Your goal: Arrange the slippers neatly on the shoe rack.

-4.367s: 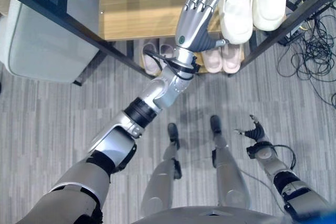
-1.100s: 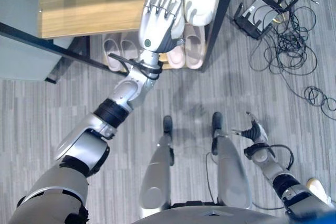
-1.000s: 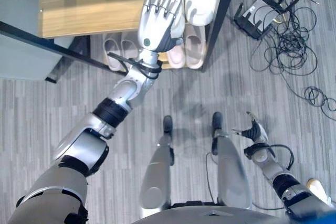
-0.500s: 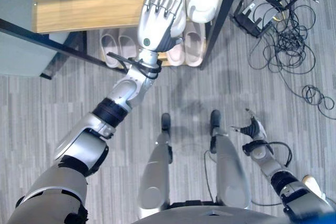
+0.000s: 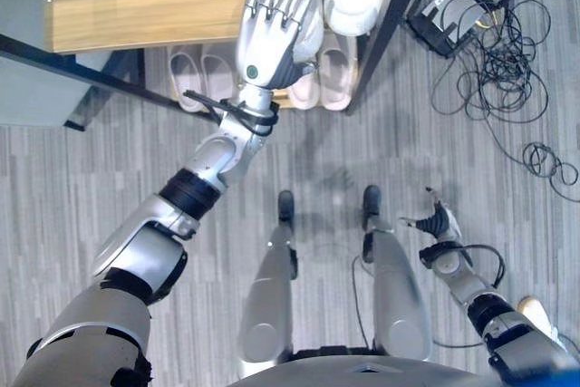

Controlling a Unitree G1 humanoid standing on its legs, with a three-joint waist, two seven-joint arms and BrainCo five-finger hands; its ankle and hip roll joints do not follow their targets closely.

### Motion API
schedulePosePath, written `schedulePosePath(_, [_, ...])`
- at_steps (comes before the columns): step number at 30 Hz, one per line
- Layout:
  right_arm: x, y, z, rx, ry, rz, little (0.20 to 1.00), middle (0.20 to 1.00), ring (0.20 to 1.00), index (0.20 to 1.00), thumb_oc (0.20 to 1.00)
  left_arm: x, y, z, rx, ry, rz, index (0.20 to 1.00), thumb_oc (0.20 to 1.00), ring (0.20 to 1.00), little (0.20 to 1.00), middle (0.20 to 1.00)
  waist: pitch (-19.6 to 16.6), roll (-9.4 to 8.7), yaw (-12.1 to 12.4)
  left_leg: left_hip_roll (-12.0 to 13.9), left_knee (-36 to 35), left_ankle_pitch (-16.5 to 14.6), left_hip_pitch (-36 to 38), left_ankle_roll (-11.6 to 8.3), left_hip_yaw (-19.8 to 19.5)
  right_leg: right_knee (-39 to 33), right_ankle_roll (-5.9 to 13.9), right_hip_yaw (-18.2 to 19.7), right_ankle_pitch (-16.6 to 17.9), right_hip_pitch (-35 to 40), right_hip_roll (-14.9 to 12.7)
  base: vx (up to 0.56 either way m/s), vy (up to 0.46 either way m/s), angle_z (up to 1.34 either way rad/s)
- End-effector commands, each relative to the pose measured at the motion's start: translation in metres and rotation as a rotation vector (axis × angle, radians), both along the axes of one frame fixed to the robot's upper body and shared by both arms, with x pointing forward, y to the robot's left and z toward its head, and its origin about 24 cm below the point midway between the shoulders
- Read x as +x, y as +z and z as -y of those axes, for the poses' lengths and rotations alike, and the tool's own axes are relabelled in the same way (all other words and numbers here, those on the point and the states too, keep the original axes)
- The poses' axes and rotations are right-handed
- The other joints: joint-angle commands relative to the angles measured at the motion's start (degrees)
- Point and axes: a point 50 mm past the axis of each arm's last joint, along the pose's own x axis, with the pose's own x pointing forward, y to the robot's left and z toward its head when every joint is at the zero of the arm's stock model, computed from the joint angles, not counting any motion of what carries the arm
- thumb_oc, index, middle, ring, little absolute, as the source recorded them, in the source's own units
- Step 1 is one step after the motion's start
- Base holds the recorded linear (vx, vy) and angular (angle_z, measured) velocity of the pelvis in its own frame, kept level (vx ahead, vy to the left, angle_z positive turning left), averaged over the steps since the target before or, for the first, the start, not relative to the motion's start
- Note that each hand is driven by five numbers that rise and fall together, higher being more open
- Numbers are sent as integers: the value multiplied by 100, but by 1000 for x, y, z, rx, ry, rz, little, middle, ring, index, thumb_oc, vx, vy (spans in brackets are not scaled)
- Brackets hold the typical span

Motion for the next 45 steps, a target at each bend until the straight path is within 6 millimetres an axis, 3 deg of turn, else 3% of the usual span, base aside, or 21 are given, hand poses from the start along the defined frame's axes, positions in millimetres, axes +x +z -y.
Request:
schedulePosePath(1, [11,9,-16,31,27,66,1000,1000,1000,1000,1000,-4,40,-9,-13,24,156,1000,1000,1000,1000,1000,114,-221,-50,-360,389,-515,-361,229,39,-982,298,-134,263,576,-148,0,0,0])
schedulePosePath(32, [17,14,-19,18,46,81,1000,1000,1000,1000,1000,7,45,-7,14,77,117,1000,1000,1000,1000,1000,146,-210,-90,-422,432,-539,-542,267,114,-992,325,-104,360,386,-203,0,0,0])
schedulePosePath(45, [17,13,-18,23,32,78,1000,1000,1000,1000,1000,5,43,-18,15,98,100,1000,1000,1000,1000,1000,142,-219,-47,-423,472,-568,-575,261,120,-985,326,-109,367,371,-214,0,0,0])
